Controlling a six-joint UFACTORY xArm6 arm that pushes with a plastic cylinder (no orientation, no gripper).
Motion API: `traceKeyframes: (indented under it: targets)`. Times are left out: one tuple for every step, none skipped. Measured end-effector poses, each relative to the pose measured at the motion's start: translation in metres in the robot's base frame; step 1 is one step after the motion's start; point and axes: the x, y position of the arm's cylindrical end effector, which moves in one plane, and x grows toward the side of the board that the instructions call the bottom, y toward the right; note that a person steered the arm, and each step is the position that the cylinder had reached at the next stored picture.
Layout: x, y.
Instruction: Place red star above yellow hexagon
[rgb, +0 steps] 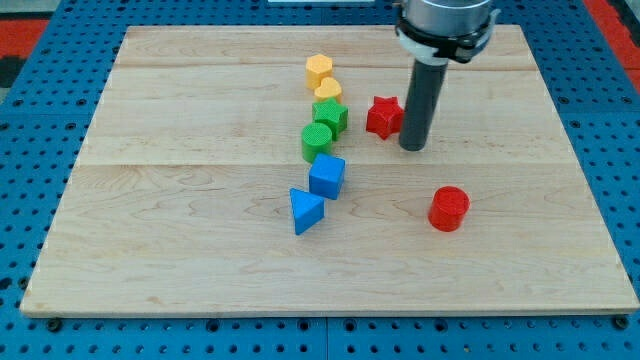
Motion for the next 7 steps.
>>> traceKeyframes:
  targets:
    - [-0.006, -0.004]
    - [-0.049, 0.001]
    - [-0.086, 0.0]
    - [-0.096, 0.029]
    - [-0.05, 0.068]
    - [-0.016, 0.024]
    - [-0.045, -0.012]
